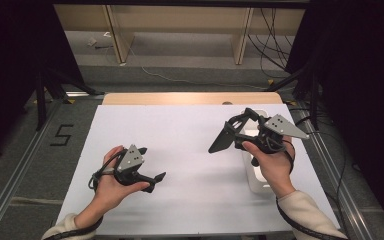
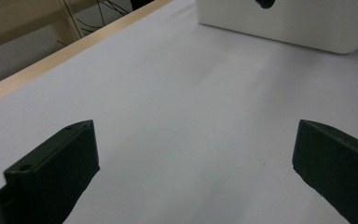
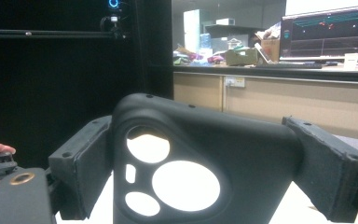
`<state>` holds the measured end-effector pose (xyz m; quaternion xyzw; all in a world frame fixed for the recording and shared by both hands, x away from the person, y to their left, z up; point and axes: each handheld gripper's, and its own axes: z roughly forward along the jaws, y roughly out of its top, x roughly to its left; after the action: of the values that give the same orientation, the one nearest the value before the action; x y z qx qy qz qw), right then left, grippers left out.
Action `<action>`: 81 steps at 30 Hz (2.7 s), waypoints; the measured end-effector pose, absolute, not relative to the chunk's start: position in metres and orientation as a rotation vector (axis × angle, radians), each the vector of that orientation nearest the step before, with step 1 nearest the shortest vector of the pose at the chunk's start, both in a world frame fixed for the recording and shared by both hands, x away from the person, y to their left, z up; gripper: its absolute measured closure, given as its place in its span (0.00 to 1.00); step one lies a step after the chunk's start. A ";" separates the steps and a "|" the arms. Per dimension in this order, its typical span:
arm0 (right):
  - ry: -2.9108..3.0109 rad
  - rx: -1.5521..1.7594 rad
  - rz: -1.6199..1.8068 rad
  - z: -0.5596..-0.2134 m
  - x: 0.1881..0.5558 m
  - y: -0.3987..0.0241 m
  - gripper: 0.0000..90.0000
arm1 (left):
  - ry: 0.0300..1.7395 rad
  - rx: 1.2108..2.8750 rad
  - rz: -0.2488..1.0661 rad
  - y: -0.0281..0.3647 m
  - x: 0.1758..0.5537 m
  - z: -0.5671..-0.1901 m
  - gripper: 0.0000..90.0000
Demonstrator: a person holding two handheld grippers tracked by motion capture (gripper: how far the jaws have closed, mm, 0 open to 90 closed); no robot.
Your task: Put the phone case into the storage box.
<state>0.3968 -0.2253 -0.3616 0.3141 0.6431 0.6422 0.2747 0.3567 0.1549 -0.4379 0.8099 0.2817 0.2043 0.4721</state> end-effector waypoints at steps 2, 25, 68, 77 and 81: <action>1.724 0.848 1.729 -0.361 0.397 -0.226 0.16 | 0.690 1.983 0.501 0.155 0.357 -0.438 0.00; 1.682 0.866 1.721 -0.354 0.398 -0.237 0.16 | 0.689 1.980 0.506 0.156 0.357 -0.437 0.00; 1.624 0.896 1.698 -0.346 0.400 -0.252 0.16 | 0.690 1.973 0.504 0.156 0.357 -0.437 0.01; 1.612 0.901 1.689 -0.344 0.401 -0.256 0.16 | 0.692 1.970 0.503 0.156 0.357 -0.437 0.01; 1.604 0.908 1.687 -0.344 0.402 -0.258 0.16 | 0.693 1.971 0.503 0.156 0.358 -0.437 0.01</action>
<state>0.4015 -0.2579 -0.3436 0.3446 0.6090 0.6407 0.3161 0.3575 0.1563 -0.4372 0.8065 0.2834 0.2059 0.4762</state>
